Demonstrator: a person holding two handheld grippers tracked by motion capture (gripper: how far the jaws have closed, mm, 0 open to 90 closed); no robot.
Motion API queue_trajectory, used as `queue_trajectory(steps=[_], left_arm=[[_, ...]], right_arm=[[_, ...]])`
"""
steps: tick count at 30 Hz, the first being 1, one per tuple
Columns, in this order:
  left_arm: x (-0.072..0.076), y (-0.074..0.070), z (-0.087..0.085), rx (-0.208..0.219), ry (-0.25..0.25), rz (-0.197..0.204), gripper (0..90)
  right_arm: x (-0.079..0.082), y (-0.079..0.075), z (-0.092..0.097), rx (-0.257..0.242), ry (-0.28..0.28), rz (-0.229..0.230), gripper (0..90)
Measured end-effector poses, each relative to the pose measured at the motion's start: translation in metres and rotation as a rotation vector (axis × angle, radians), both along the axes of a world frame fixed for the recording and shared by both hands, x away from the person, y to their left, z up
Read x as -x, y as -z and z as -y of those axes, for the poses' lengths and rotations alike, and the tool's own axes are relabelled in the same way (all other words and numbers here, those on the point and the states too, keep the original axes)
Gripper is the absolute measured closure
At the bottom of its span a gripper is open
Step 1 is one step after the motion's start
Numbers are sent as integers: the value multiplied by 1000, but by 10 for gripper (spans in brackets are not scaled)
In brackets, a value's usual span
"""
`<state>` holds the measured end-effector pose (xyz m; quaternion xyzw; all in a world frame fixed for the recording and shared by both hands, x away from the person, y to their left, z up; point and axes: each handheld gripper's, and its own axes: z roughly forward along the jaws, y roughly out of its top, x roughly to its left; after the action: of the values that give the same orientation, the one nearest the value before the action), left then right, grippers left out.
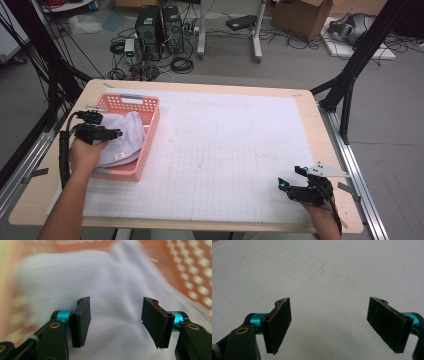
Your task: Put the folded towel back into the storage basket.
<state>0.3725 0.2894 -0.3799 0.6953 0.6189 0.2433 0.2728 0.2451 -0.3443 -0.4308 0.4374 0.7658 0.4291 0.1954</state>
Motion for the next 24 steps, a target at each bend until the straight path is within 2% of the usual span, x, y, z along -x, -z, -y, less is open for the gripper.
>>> queue_trajectory(steps=[1,3,6,10,12,14,16,19,22,24], left_arm=[[1,0,-2,13,-34,3,389],[1,-1,-3,0,-62,8,379],[-6,5,-1,18,-44,-58,330],[-17,16,2,48,-9,-131,317],[-21,22,4,39,12,-146,298],[-25,26,5,42,15,-144,268],[-27,29,8,11,30,-144,259],[-29,32,11,-43,63,-126,349],[-27,32,12,-51,117,-93,514],[-26,31,11,-52,174,-74,583]], right_arm=[[0,0,-1,2,0,0,187],[0,0,-2,5,-5,-3,187],[0,1,-3,5,-8,-7,187],[-1,1,-3,6,-10,-7,187],[0,1,-2,4,-9,-10,187],[-1,1,-1,3,-8,-7,187],[-1,1,-1,1,-6,-9,187],[-1,2,0,2,-6,-11,187],[-1,2,1,2,-6,-10,187],[-2,2,1,6,-7,-3,187]])
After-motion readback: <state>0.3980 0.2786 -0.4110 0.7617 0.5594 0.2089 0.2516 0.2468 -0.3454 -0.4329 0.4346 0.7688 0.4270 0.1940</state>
